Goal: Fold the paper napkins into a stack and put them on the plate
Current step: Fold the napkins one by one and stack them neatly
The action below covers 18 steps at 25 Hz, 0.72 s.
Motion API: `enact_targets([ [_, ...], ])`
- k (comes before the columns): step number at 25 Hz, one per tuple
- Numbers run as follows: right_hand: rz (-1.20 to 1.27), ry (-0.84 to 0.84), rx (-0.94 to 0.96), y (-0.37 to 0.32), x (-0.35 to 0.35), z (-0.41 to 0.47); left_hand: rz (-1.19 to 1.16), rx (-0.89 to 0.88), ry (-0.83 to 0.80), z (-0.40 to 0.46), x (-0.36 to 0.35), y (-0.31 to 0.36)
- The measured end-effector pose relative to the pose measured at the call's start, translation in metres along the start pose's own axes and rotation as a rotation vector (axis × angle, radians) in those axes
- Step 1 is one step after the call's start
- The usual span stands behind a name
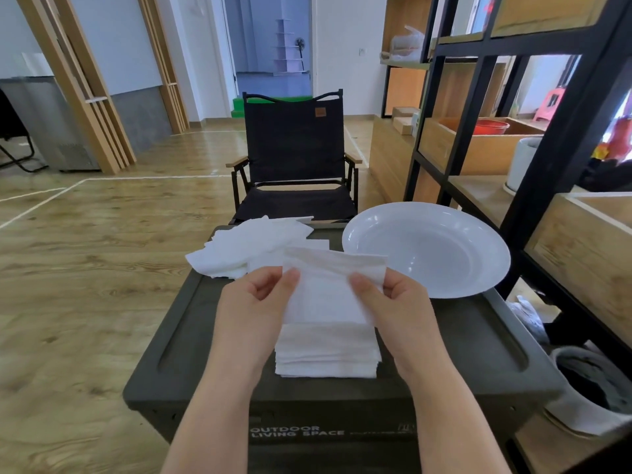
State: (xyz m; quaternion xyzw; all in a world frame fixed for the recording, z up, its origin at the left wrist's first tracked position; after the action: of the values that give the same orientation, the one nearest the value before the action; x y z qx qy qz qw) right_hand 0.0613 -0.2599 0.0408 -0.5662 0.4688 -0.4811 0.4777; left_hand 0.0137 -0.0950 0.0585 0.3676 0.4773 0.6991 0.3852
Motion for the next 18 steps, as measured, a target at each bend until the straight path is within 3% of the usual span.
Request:
enact_targets([
  [9,-0.481,0.287,-0.077,0.016,0.006,0.003,0.460,0.127,0.041,0.000,0.002,-0.033],
  [18,-0.714,0.320,-0.130,0.025,0.000,0.003,0.634,0.207,-0.047,-0.003,0.006,-0.042],
])
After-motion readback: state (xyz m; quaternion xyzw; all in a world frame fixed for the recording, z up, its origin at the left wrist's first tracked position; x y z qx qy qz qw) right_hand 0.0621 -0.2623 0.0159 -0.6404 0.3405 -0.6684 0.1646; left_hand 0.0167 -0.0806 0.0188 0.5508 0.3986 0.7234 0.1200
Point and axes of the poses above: each hand's wrist, its own z-axis towards the middle knuckle, its own x-axis out of the back of the hand, y = z × x, the point moved 2 cm from there along z, towards the middle knuckle, and after that the axes turned 10 degrees about -x, right-handed, at the moved point
